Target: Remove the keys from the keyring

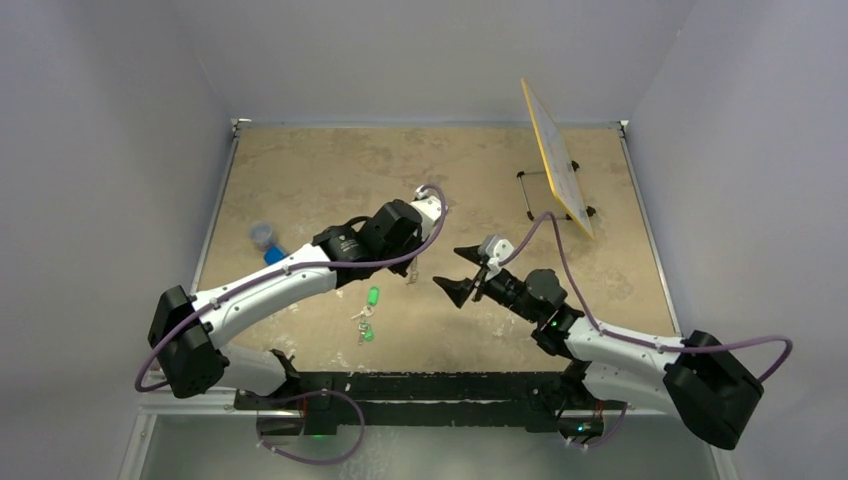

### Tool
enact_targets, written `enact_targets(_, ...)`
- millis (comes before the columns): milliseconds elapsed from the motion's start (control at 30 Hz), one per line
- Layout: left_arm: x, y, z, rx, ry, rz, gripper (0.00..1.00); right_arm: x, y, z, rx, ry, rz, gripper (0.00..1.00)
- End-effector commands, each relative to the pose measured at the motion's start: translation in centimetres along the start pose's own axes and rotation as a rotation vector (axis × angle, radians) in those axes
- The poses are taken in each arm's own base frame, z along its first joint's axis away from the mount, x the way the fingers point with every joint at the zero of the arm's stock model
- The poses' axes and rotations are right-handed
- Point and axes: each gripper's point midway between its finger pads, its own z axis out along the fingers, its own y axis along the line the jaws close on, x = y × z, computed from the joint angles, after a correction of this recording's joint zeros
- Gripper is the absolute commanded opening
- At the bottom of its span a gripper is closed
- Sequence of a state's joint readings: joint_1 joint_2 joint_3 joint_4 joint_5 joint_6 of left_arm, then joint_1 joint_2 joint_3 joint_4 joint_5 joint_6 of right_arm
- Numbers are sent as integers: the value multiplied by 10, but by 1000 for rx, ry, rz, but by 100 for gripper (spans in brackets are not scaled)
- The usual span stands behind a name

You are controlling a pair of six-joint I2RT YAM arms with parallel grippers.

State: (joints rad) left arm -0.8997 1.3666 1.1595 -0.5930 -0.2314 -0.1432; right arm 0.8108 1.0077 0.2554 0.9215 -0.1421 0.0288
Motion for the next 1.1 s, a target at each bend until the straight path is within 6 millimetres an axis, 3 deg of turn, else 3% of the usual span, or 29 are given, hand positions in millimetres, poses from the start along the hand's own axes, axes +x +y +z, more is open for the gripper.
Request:
enact_targets(0, 7, -3, 0, 38, -4, 49, 0, -15, -12, 10, 42, -86, -88, 78)
enact_targets(433, 20, -2, 6, 84, 13, 25, 0, 2, 3, 22, -41, -177, -114, 78)
enact_targets(700, 19, -3, 5, 121, 6, 8, 0, 8, -3, 27, 53, -227, -144, 78)
enact_targets(1067, 18, -3, 4, 158, 0, -6, 0, -15, -4, 36, 72, -337, -196, 77)
